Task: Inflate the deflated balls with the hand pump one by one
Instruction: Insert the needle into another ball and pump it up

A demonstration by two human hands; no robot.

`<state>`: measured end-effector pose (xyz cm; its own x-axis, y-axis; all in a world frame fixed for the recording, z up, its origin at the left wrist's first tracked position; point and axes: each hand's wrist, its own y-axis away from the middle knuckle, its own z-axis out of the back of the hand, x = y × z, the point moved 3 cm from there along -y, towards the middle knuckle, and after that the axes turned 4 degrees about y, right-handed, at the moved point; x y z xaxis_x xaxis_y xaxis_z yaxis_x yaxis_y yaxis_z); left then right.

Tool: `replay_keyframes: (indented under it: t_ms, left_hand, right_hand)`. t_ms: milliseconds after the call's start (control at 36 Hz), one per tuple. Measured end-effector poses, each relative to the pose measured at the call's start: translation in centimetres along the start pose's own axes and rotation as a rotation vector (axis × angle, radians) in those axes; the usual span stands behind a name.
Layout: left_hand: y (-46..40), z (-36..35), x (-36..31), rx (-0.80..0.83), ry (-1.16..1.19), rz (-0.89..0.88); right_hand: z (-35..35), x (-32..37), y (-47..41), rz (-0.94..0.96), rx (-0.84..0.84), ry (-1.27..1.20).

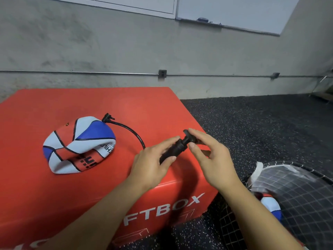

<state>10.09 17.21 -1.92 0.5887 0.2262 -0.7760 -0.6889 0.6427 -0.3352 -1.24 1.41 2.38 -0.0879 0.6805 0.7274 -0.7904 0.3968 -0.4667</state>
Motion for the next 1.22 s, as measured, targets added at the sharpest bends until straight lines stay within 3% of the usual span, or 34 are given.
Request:
replay_keyframes:
  t_ms: [111, 278, 500, 639, 778, 1222]
  left_hand:
    - [-0.1, 0.2, 0.0, 0.033, 0.039, 0.012]
    - [0.1, 0.6, 0.0, 0.046, 0.07, 0.011]
    - [0.3, 0.4, -0.2, 0.097, 0.064, -0.001]
    - [0.3, 0.4, -0.2, 0.1, 0.044, -0.007]
    - [0.5, 0.9, 0.1, 0.064, 0.099, 0.005]
    - [-0.1, 1.4, 1.0, -0.044, 0.337, 0.037]
  right_hand:
    - [-0.3, 0.1, -0.1, 0.069, 0.056, 0.043]
    - [0.4, 0.5, -0.9, 0.11, -0.009, 0.096]
    - [5.8, 1.1, -2.3, 0.004, -0.443, 0.015]
    - [6.8, 1.8, -1.6, -0.011, -0.52, 0.063]
    - [4.6, 3.0, -1.4, 0.071, -0.442, 0.215]
    - [-3.8, 1.2, -1.0, 0.037, -0.074, 0.117]
